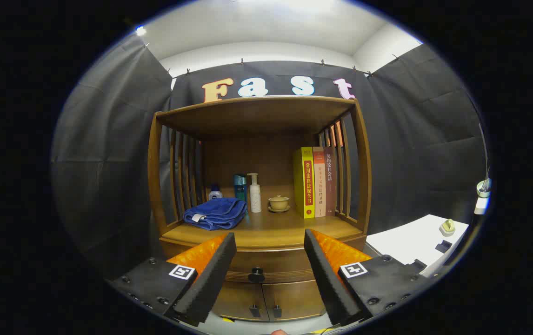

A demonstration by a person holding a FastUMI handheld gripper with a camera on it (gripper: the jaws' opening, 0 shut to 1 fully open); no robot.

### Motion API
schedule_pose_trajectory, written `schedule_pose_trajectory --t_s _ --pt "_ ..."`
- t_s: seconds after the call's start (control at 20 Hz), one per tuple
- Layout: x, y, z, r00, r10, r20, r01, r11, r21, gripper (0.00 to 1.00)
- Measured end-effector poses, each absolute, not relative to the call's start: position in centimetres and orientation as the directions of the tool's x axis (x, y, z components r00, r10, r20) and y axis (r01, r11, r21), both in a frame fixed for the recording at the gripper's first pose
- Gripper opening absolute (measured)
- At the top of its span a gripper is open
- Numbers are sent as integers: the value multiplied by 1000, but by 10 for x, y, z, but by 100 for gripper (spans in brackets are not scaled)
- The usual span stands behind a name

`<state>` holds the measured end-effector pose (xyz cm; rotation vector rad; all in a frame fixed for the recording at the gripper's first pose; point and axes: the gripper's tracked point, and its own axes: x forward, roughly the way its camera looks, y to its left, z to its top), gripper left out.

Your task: Pull open the drawer, take out the items inside it, and place them on the countertop above the cabinet.

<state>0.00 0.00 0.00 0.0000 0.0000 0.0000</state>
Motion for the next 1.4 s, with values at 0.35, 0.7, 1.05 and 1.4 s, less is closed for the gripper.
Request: schedule_pose_trajectory --t_s 0.35,0.7,1.05,1.4 --pt "-1 -1 1 1000 -7 2 7 1000 -2 98" --pt "2 1 0 1000 -7 -5 7 1000 -9 98" --pt "6 2 -10 1000 -7 -20 7 1000 -11 98" --pt "22 6 -47 996 0 -84 -2 1000 -16 98"
